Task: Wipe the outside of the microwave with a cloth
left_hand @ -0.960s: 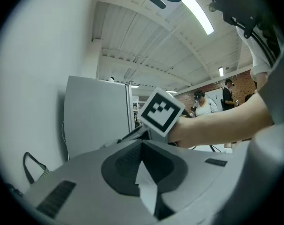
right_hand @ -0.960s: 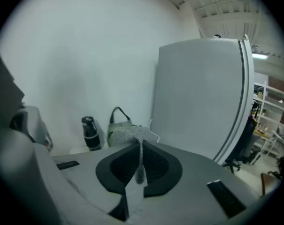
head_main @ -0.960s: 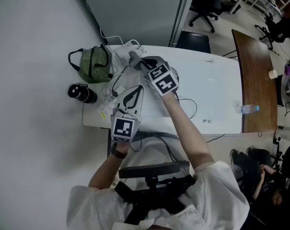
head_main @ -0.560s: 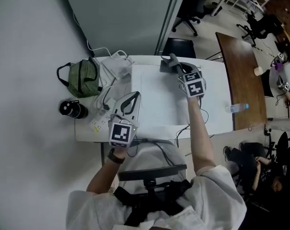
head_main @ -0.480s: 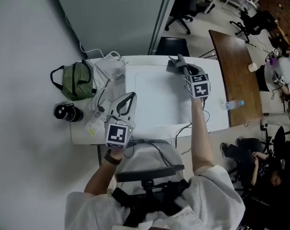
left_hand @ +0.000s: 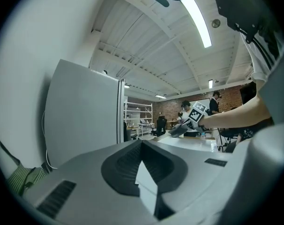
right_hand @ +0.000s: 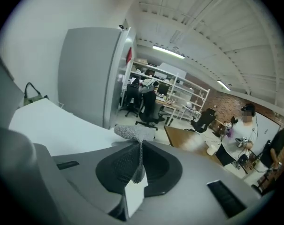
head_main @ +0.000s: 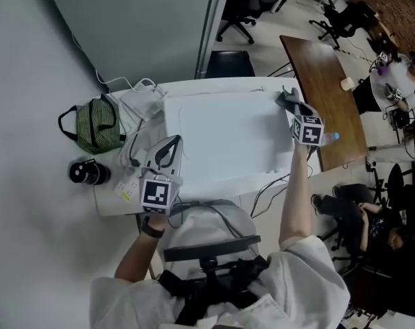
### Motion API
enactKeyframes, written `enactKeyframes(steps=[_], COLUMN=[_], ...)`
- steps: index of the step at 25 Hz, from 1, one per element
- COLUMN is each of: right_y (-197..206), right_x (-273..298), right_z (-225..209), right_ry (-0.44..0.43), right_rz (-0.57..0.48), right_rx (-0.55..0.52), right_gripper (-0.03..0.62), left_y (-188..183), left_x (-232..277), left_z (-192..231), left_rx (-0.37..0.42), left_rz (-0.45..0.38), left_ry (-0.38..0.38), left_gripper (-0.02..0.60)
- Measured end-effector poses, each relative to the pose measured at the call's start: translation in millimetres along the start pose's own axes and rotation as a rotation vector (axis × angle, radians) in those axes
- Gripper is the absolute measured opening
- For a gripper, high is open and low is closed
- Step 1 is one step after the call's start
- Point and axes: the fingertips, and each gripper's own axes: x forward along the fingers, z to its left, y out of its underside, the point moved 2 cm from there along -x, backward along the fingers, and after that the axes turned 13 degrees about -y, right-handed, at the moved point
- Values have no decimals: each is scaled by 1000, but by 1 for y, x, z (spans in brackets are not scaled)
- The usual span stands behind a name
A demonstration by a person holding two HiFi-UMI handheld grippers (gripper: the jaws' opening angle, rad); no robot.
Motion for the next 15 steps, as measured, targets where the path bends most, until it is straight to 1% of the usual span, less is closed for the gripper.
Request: enactKeyframes(steps=[3, 6, 8, 12, 15], right_y=[-6, -17, -26, -48, -56], right_x=[11, 22, 25, 18, 5], right_z=[54, 125, 180, 299, 385], right_ry=[-92, -206, -312, -582, -738], right_rz=[6, 6, -7, -46, -49], right_rx=[-48, -98, -110, -109, -170], right_gripper=[20, 20, 20, 20, 20], left_y=[2, 5, 6, 6, 12], left_x=[-3, -8, -14, -32, -45], left_z=[2, 7, 11, 24, 41], left_rx=[-2, 1, 0, -9, -4], left_rz=[4, 10, 10, 1, 11], left_ry=[-1, -9, -17, -41, -65], left_gripper=[28, 28, 28, 28, 28])
